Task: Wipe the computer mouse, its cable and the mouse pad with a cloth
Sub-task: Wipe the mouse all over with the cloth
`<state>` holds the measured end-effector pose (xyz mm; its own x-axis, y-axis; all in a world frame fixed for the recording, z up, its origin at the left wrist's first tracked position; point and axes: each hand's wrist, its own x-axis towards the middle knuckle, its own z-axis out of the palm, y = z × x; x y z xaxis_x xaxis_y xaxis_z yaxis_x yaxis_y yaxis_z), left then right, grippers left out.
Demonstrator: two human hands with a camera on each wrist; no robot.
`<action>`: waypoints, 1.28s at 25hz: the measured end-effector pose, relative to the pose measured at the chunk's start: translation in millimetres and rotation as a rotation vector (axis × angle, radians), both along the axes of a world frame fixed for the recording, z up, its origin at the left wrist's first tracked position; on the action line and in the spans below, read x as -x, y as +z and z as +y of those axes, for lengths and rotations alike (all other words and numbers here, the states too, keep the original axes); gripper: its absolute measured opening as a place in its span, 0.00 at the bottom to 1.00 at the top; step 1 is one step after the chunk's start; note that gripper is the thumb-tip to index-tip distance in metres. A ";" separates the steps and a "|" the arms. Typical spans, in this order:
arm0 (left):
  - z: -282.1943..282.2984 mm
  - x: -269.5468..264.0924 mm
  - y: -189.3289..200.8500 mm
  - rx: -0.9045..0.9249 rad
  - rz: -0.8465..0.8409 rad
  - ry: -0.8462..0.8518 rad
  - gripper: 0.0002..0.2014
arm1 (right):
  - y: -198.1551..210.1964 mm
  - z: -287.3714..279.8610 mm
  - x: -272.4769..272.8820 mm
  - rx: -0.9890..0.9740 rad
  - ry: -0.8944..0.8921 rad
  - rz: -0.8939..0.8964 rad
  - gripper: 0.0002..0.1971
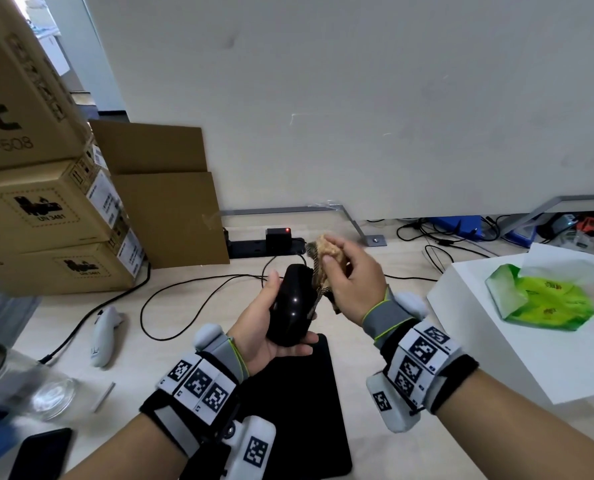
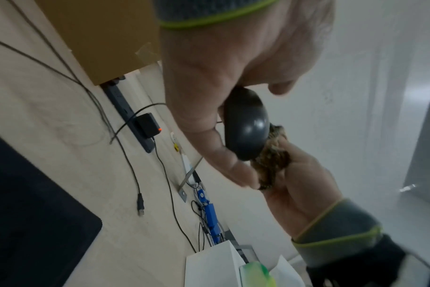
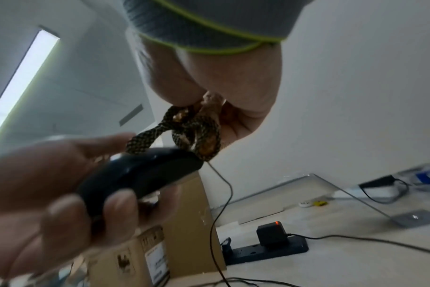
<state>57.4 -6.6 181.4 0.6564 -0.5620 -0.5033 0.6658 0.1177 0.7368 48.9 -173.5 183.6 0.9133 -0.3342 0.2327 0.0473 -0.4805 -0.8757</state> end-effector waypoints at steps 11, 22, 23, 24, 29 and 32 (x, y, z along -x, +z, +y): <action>-10.3 5.6 -2.5 -0.133 -0.241 -0.151 0.31 | -14.0 8.9 -0.5 0.154 -0.001 0.092 0.17; -1.7 -12.8 -17.4 -0.775 -1.011 -0.064 0.03 | -18.1 33.3 22.9 0.255 0.181 -0.018 0.20; -4.1 -11.8 -16.3 -0.813 -1.020 -0.057 0.05 | -21.5 39.4 28.6 0.262 0.247 -0.048 0.20; -4.4 -11.2 -16.9 -0.836 -1.021 -0.049 0.06 | -23.0 37.0 28.4 0.273 0.276 -0.064 0.19; 9.9 -10.4 -25.8 -0.645 -0.869 0.053 0.16 | -28.2 -24.0 -0.1 -0.179 -0.169 0.270 0.06; 5.0 -8.9 -23.0 -0.330 -0.538 0.201 0.16 | -23.6 -26.3 2.9 -0.798 -0.178 0.306 0.13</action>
